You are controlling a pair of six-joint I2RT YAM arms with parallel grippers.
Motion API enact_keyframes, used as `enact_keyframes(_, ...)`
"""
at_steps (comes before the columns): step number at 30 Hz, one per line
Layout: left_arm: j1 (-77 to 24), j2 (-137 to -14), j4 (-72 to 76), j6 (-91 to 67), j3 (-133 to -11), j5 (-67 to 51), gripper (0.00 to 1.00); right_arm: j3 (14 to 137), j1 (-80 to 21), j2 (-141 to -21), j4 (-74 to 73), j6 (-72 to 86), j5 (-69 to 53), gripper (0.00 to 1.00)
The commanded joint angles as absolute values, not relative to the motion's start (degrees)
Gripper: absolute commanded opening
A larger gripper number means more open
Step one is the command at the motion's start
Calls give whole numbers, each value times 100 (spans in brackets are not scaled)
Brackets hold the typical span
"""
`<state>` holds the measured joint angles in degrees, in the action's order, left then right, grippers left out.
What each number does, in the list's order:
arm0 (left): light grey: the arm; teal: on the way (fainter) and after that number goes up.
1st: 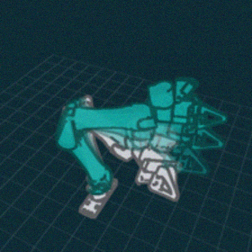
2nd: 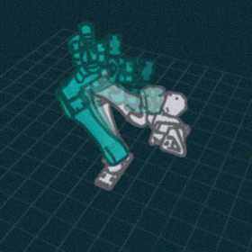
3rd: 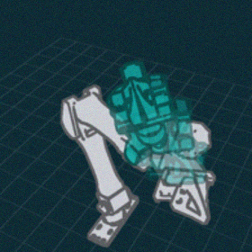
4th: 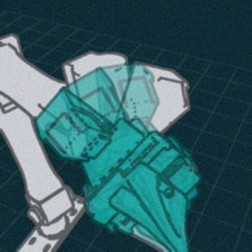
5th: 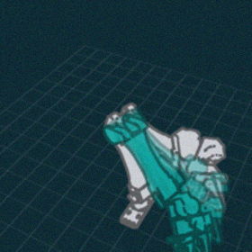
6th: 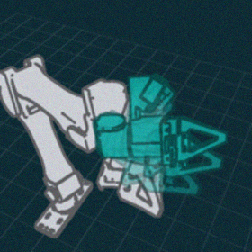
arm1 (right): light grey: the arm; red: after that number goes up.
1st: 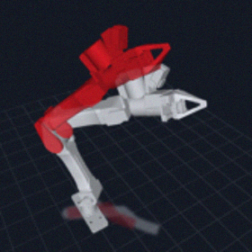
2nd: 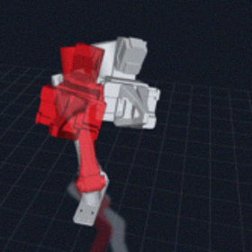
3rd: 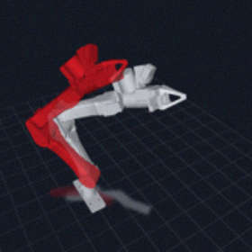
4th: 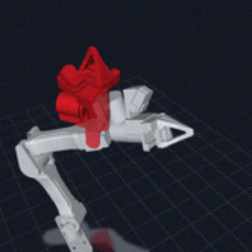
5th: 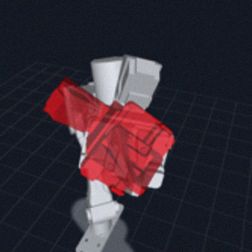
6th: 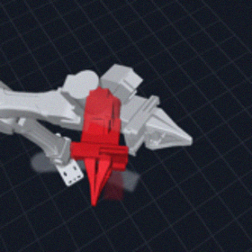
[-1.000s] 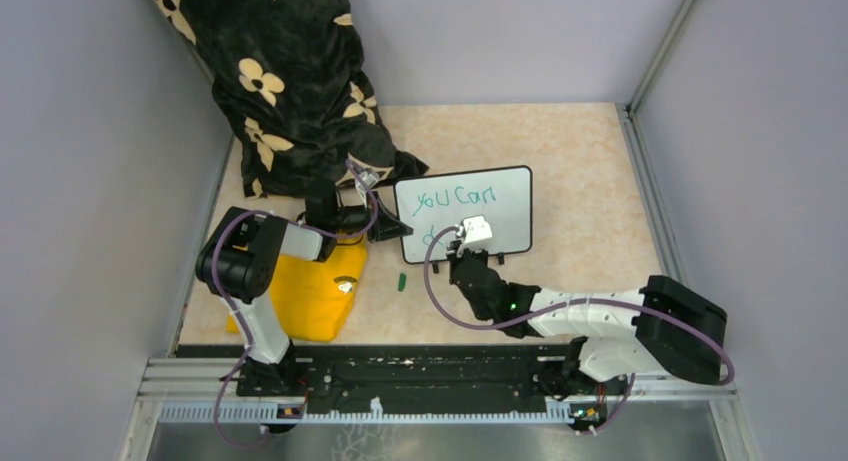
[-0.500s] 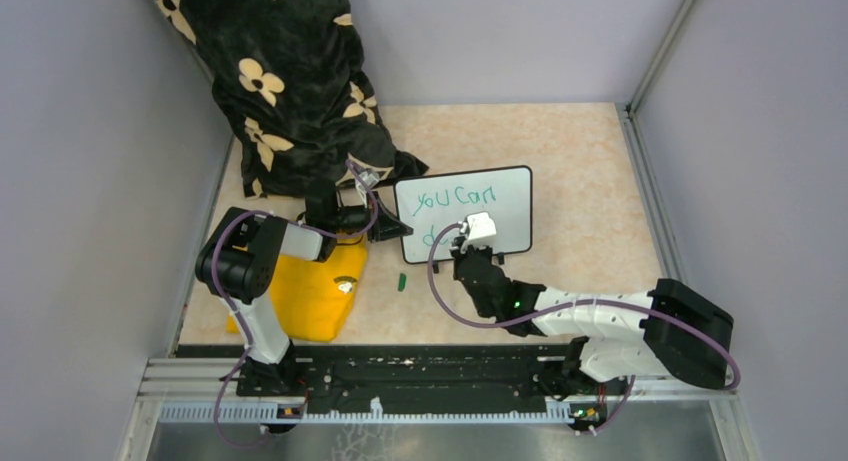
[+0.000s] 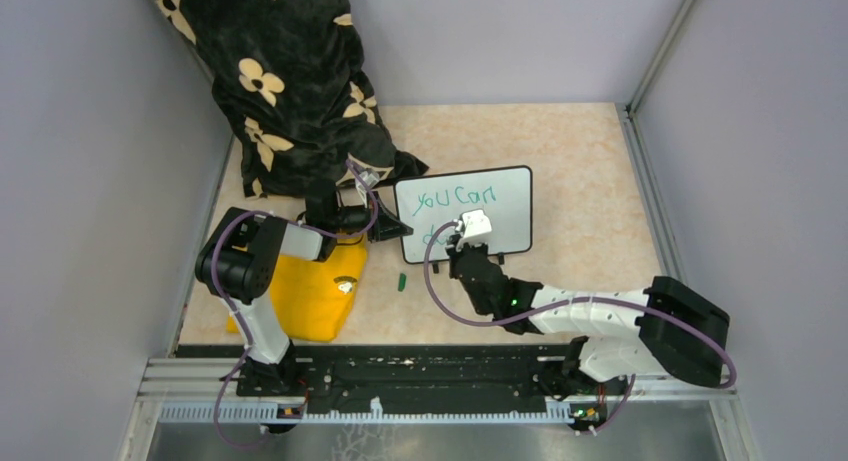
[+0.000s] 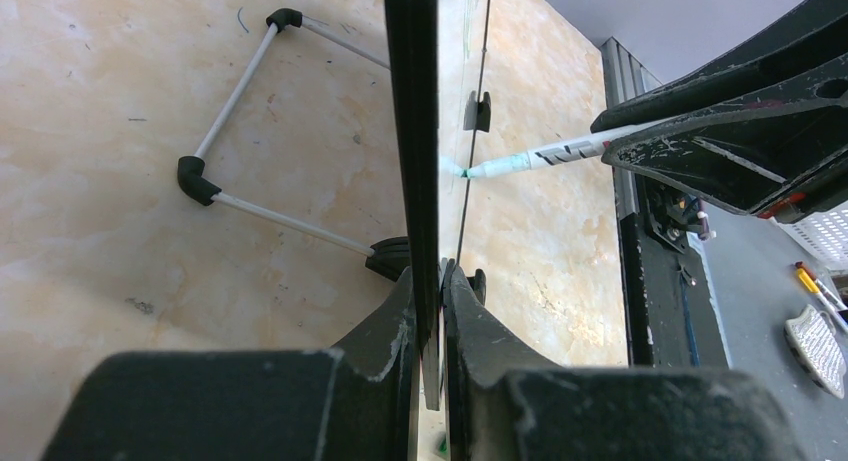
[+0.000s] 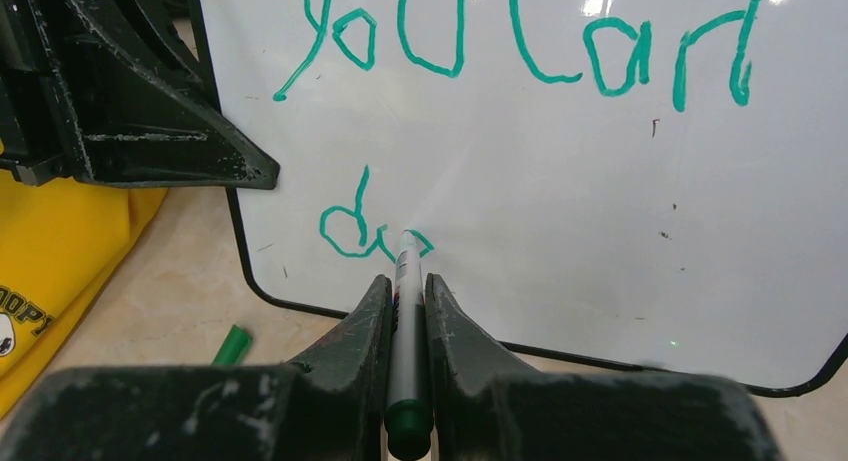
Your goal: Write a sentence on the whiteboard
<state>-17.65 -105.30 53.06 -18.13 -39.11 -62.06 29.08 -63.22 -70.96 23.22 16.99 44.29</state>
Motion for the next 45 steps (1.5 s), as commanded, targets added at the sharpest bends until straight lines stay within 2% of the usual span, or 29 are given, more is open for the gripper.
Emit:
enact_keyframes(1, -1908, -10621, 4911, -1353, -3937, -5827, 0, 3199, -6249, -7193, 2608, 1689, 4307, 0)
enact_keyframes(14, -1907, -10621, 4888, -1327, -3929, -5819, 0, 3228, -6251, -7255, 2610, 1814, 4213, 0)
enact_keyframes(30, -1907, -10629, 4831, -1301, -3950, -5822, 0, 2237, -6025, -5188, 1979, 1829, 4453, 0)
enact_keyframes(45, -1907, -10648, 4791, -1266, -3956, -5810, 0, 2253, -5944, -5638, 2448, 1504, 4393, 0)
